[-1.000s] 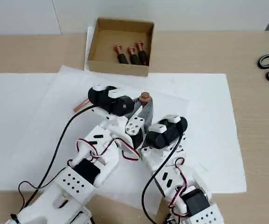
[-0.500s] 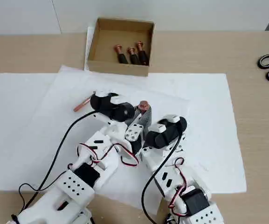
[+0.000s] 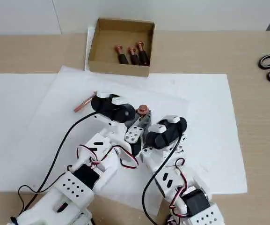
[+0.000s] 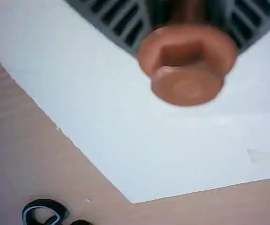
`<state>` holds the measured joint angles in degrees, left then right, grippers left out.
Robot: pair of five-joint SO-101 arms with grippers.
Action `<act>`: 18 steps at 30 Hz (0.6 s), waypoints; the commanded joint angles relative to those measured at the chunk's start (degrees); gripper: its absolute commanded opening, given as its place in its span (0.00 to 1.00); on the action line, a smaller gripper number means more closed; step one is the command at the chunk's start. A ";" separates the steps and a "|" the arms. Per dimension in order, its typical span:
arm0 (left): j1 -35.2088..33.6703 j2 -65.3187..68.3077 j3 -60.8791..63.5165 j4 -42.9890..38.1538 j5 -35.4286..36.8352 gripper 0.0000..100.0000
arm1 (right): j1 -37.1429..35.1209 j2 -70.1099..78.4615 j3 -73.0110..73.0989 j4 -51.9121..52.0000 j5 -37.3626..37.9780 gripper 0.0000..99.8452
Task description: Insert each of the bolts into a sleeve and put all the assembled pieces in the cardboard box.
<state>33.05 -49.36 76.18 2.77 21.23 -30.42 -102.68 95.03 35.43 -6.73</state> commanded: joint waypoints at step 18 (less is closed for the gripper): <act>-0.09 -0.70 -10.51 14.51 0.97 0.22 | 1.54 -1.10 -2.81 -1.36 -0.26 0.00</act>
<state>32.62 -49.36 71.08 11.82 21.76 -29.45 -102.68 95.03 35.43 -6.73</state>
